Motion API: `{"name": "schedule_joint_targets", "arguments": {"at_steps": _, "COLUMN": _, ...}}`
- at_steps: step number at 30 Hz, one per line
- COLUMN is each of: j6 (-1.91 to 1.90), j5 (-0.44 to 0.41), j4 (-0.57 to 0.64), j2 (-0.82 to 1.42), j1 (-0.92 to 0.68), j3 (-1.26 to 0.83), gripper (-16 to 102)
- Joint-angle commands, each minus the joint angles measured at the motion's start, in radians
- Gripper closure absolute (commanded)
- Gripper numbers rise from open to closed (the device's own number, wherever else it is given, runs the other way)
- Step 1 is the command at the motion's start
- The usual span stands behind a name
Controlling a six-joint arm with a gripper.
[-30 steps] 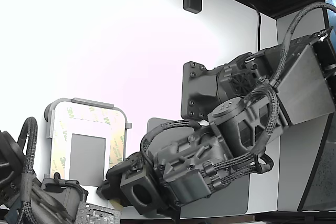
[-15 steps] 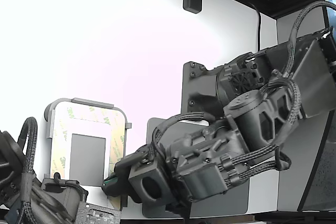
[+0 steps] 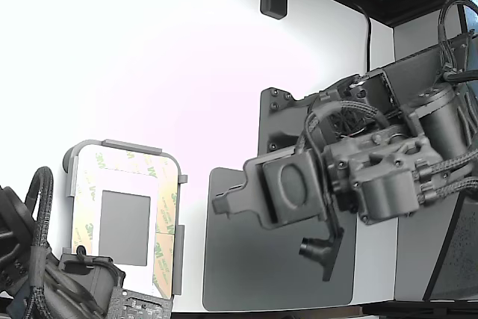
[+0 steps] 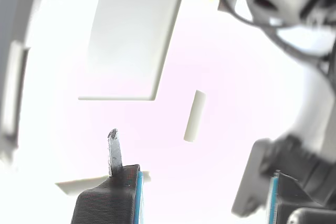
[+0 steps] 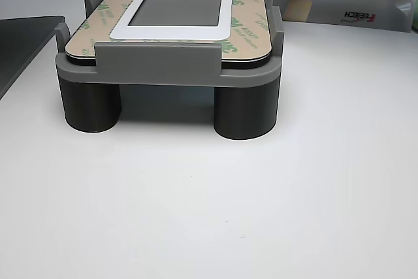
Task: Peel off protective film from adhesive tape.
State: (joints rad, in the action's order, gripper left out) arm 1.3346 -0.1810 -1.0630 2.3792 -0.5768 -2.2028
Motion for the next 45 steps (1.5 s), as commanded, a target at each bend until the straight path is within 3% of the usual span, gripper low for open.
{"name": "schedule_joint_targets", "arguments": {"at_steps": 1, "j6": -0.121, "j5": 0.132, "j4": 0.166, "j2": 0.302, "j1": 0.112, "j3": -0.218, "gripper": -2}}
{"name": "schedule_joint_targets", "arguments": {"at_steps": 3, "j6": -0.439, "j5": 0.121, "j4": 0.247, "j2": 0.477, "j1": 0.127, "j3": -0.331, "gripper": 9}}
{"name": "schedule_joint_targets", "arguments": {"at_steps": 5, "j6": -0.801, "j5": 0.077, "j4": 0.278, "j2": 0.577, "j1": 0.167, "j3": -0.399, "gripper": -14}}
{"name": "schedule_joint_targets", "arguments": {"at_steps": 11, "j6": -1.353, "j5": 0.133, "j4": 0.195, "j2": 0.574, "j1": 0.477, "j3": -0.359, "gripper": -14}}
{"name": "schedule_joint_targets", "arguments": {"at_steps": 18, "j6": -1.442, "j5": 0.316, "j4": 0.129, "j2": 0.566, "j1": 0.834, "j3": -0.344, "gripper": -14}}
{"name": "schedule_joint_targets", "arguments": {"at_steps": 21, "j6": -1.401, "j5": 0.439, "j4": 0.114, "j2": 0.575, "j1": 0.976, "j3": -0.397, "gripper": -14}}
{"name": "schedule_joint_targets", "arguments": {"at_steps": 29, "j6": -1.327, "j5": 0.506, "j4": 0.115, "j2": 0.528, "j1": 0.943, "j3": -0.417, "gripper": -14}}
{"name": "schedule_joint_targets", "arguments": {"at_steps": 45, "j6": -1.321, "j5": 0.482, "j4": 0.101, "j2": 0.575, "j1": 0.905, "j3": -0.439, "gripper": -14}}
